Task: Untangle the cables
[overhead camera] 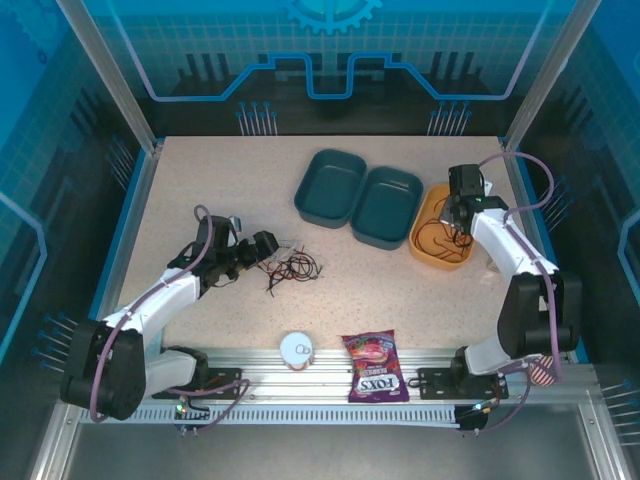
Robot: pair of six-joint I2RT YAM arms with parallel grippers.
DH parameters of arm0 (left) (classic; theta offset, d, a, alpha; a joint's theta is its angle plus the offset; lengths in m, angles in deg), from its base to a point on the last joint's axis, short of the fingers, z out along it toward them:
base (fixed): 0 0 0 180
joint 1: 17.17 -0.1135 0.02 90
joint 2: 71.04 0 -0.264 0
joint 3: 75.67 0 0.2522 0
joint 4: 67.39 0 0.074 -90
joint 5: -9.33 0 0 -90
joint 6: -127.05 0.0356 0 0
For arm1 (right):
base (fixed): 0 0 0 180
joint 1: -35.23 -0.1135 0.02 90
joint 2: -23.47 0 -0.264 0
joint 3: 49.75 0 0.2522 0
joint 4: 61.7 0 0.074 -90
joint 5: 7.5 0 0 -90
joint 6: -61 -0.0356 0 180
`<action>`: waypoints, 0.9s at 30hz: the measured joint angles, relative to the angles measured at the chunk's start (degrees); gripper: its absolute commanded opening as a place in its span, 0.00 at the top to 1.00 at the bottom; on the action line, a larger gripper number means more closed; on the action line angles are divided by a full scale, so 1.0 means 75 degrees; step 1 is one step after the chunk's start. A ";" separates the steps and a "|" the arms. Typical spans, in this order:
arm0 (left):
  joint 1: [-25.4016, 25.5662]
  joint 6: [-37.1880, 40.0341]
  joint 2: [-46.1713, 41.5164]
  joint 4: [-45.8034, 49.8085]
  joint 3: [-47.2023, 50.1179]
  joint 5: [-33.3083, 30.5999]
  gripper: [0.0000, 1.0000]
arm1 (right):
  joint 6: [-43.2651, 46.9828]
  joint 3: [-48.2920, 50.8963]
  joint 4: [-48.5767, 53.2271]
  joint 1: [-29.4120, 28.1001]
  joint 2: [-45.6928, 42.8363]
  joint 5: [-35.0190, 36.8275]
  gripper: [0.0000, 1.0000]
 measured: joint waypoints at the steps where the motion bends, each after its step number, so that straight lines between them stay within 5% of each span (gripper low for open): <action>1: 0.0000 0.0000 0.0000 0.0000 0.0000 0.0000 0.01 | -0.0023 -0.0058 0.0020 0.0000 0.0122 0.0003 1.00; 24: 0.0015 -0.0003 -0.0128 0.0058 0.0064 -0.0003 0.01 | -0.0160 -0.0597 0.0015 0.0000 0.1967 -0.0595 1.00; 27: 0.0015 -0.0003 -0.0137 0.0061 0.0064 -0.0003 0.01 | -0.0108 -0.0731 0.0038 0.0009 0.2101 -0.0737 0.91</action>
